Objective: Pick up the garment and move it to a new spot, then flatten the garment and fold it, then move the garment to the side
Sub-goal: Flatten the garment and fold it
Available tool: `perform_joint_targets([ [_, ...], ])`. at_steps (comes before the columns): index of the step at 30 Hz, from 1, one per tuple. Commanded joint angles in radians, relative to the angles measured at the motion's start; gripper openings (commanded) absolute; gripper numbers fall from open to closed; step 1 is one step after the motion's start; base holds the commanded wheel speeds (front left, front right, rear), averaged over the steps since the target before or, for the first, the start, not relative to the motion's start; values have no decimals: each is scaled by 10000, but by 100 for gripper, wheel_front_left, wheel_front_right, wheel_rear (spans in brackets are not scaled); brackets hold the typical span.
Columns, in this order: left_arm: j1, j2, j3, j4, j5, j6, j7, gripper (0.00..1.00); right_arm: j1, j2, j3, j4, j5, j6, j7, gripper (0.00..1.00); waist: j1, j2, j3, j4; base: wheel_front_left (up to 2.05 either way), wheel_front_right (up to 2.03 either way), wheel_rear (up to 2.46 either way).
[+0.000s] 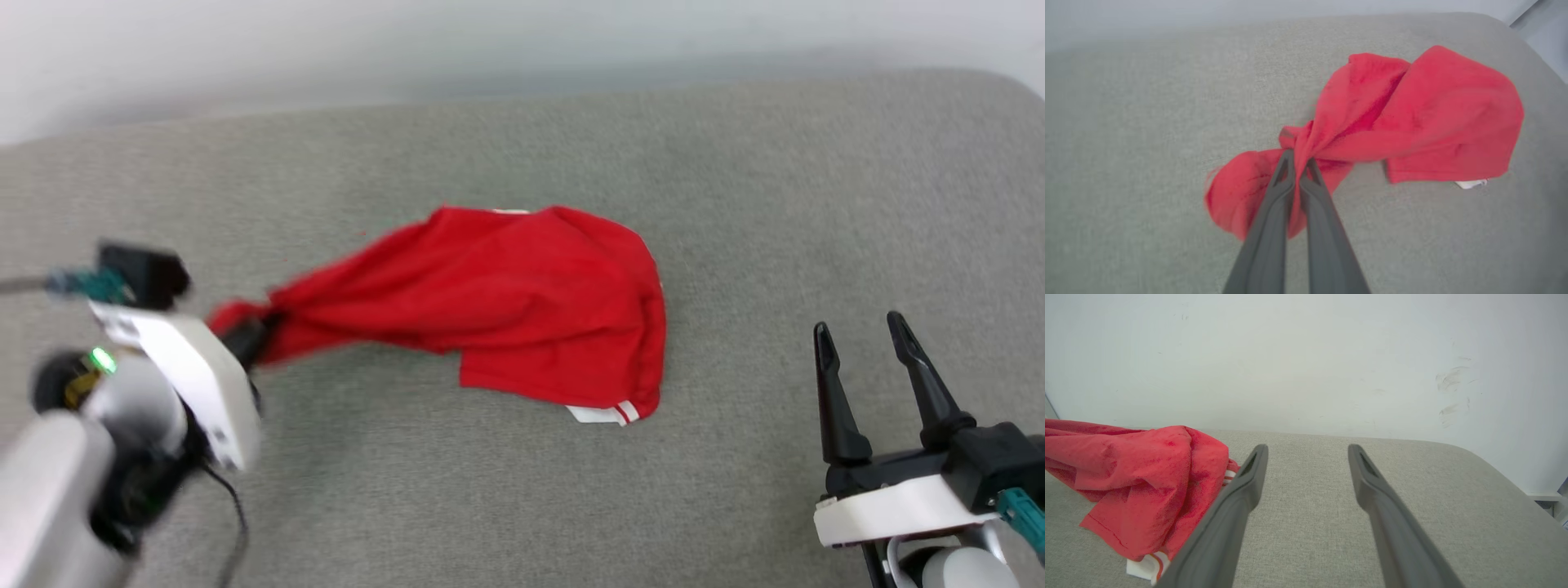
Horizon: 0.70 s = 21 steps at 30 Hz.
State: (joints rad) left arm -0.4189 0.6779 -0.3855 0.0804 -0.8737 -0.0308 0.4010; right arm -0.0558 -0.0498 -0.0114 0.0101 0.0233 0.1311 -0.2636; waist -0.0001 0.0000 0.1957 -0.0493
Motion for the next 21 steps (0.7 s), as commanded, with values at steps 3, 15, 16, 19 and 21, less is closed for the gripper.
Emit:
perform_joint_targets([
  [3,1487,-200,-462,-1480,-190,350,162,0,300,-7,-89,94,-47,-5,-17,100,1,0,-803,637,0,0,0],
  [15,3254,-1661,-3253,-1973,385,86,700,0,458,-9,110,216,-182,-5,-17,100,1,0,-1348,828,0,0,0],
  [16,3232,-1842,-3435,-1756,394,0,733,0,483,-7,114,228,-192,-6,-17,100,1,0,-1336,799,0,0,0],
  [19,3043,-2247,-3905,-1078,563,-261,754,0,480,-7,179,241,-222,-5,-17,100,1,0,-1273,686,0,0,0],
  [21,2944,-2321,-4025,-826,706,-322,689,4,464,-7,197,233,-216,-5,-17,100,1,0,-1242,639,0,0,0],
])
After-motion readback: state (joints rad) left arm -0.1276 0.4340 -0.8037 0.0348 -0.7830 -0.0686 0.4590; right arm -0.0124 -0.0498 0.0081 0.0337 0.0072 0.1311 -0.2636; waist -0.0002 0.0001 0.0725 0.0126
